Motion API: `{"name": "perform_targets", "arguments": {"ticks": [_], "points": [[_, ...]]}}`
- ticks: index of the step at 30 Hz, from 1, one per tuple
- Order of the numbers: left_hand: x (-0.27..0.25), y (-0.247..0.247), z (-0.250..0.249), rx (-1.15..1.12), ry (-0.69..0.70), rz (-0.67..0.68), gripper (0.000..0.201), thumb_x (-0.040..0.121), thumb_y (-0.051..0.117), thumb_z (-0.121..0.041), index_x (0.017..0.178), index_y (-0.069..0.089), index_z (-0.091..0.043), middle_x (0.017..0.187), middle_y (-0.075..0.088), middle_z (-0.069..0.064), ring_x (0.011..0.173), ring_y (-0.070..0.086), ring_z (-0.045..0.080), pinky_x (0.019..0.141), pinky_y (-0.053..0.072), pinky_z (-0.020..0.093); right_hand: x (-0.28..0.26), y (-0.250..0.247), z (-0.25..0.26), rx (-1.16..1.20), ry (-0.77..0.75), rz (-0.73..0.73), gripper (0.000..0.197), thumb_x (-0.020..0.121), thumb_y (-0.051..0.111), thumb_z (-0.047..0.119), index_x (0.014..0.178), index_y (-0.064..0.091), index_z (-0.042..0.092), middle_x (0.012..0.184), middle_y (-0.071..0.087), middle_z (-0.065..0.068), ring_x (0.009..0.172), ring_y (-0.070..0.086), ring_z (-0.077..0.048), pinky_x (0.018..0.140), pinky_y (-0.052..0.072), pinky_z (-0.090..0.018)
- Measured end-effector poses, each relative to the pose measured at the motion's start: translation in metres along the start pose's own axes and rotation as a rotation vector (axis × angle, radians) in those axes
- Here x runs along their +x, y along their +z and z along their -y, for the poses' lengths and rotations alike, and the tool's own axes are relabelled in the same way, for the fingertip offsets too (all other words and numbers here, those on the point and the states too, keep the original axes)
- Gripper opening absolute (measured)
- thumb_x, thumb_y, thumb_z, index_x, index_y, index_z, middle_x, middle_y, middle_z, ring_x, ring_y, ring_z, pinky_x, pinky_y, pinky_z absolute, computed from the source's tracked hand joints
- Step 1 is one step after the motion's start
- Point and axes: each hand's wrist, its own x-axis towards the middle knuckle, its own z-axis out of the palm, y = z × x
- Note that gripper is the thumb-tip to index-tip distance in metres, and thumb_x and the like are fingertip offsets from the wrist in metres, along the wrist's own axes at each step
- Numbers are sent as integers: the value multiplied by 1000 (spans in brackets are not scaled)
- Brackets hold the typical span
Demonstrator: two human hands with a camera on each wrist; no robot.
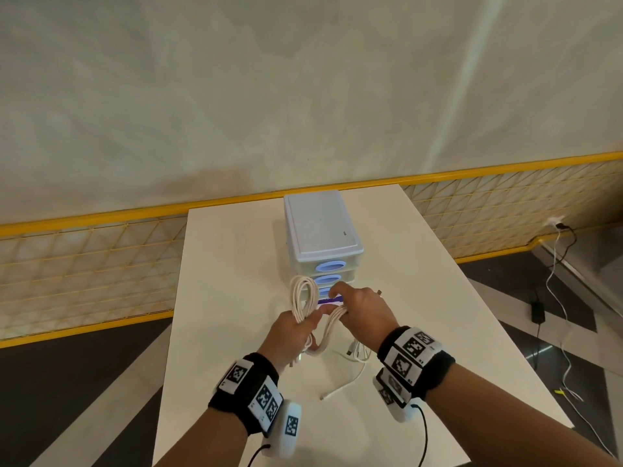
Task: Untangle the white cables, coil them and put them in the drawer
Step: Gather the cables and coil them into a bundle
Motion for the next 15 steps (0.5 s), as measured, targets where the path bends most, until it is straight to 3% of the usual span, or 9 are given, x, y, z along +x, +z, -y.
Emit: {"name": "perform_targets", "arguments": {"ticks": [4, 6, 9, 13, 15], "points": [[-2, 2, -5, 54, 30, 95, 48, 86, 59, -49, 74, 65, -3, 52, 52, 1, 53, 48, 16, 58, 38, 26, 0, -4, 7, 164, -40, -29, 55, 80, 70, 31, 129, 48, 19, 99, 64, -8, 84, 60, -22, 75, 46, -30], [-4, 3, -7, 112, 59, 93, 50, 88, 55, -49, 59, 53, -9, 47, 44, -3, 51, 40, 15, 56, 33, 26, 1, -7, 8, 208, -46, -67, 61, 77, 72, 33, 131, 48, 18, 107, 61, -7, 91, 60, -20, 79, 47, -31], [-7, 5, -8, 88, 81, 95, 46, 91, 53, -45, 55, 44, -17, 45, 40, -7, 51, 37, 17, 57, 31, 27, 3, -10, 7, 120, -61, -51, 62, 79, 69, 38, 134, 45, 22, 117, 59, -3, 100, 61, -19, 80, 51, -34], [-11, 2, -9, 68, 95, 150, 49, 92, 50, -46, 49, 53, -23, 41, 45, -10, 46, 43, 9, 58, 36, 25, 1, -9, 5, 105, -88, -4, 54, 84, 62, 36, 134, 45, 25, 129, 56, 1, 108, 60, -23, 84, 51, -38], [-12, 1, -11, 43, 64, 186, 50, 88, 45, -59, 68, 69, -19, 49, 52, -8, 52, 50, 10, 62, 39, 23, 1, -9, 4, 128, -99, 39, 51, 87, 58, 29, 135, 43, 29, 133, 55, 4, 112, 58, -21, 89, 49, -39]]}}
